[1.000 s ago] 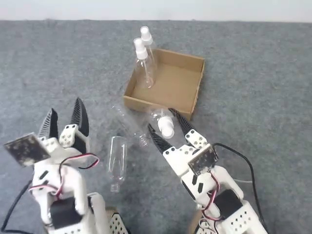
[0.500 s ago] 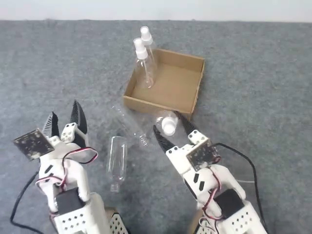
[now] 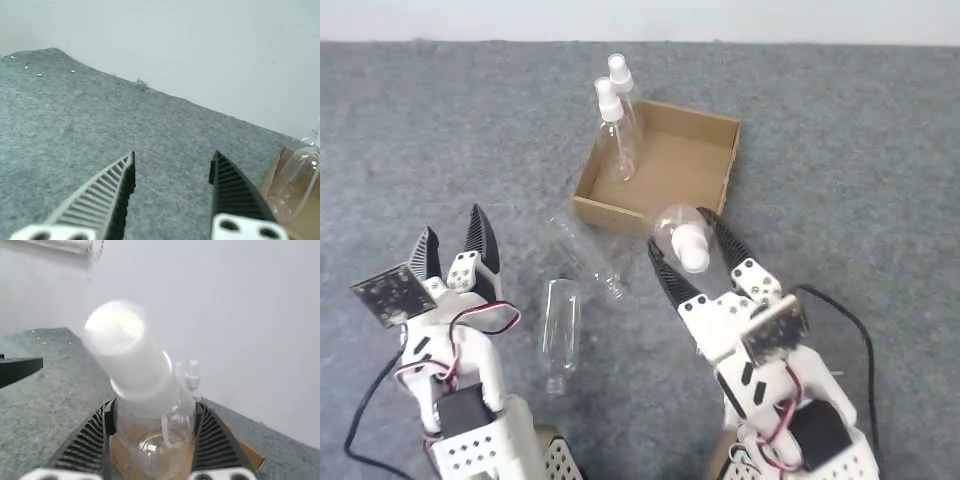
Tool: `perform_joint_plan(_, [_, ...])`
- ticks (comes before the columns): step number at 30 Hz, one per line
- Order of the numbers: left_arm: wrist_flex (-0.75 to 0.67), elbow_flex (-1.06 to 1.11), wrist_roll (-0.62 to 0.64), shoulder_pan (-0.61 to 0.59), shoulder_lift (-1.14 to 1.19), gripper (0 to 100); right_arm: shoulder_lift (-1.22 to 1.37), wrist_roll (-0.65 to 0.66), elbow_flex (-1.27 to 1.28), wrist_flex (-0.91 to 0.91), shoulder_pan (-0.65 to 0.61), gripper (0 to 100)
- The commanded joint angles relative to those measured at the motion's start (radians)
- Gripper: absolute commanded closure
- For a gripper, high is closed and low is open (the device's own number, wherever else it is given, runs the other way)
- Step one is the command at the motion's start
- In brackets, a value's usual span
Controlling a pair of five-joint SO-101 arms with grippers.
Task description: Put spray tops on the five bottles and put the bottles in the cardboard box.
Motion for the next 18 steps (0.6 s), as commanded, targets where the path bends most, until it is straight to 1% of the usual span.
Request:
perform_joint_plan(1, [-0.034, -0.004, -0.009, 0.003, -0.017, 77, 0.177, 0.014, -0.189, -0.005, 0.013, 99.2])
perform_joint_plan(4, [-0.034, -0.004, -0.009, 0.003, -0.017, 77, 0.331, 0.014, -0.264, -0.016, 0.008, 99.2])
perform_joint_plan(12, [-0.034, -0.002, -0.009, 0.003, -0.017, 77, 0.687, 0.009, -0.377, -0.191, 0.008, 99.2])
perform_joint_plan(18, [-0.034, -0.002, -0.009, 0.003, -0.017, 77, 0.905, 0.005, -0.502, -0.232, 0.008, 99.2])
